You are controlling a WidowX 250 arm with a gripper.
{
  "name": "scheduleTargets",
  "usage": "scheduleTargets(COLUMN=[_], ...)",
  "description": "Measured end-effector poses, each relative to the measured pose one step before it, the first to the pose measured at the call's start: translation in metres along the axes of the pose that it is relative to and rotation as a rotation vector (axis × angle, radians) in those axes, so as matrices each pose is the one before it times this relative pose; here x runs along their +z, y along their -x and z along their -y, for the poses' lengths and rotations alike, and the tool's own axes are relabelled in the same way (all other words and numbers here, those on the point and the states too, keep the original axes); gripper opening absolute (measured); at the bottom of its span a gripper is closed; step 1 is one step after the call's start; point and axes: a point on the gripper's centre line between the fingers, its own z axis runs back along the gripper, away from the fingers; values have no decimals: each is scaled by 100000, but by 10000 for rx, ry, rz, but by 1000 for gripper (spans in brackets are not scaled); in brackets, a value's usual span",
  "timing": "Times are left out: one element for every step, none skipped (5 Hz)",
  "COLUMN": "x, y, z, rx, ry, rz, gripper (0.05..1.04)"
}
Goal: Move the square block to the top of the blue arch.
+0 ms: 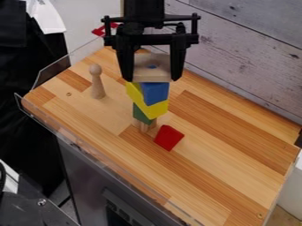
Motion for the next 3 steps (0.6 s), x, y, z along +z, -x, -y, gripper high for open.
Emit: scheduleTargets(x=[156, -390, -193], y=[-353, -344, -176], z=[-359, -58, -97], rx=[121, 4, 27], ry=[22, -76, -114], rz=[49, -58, -64], gripper=[834, 834, 896])
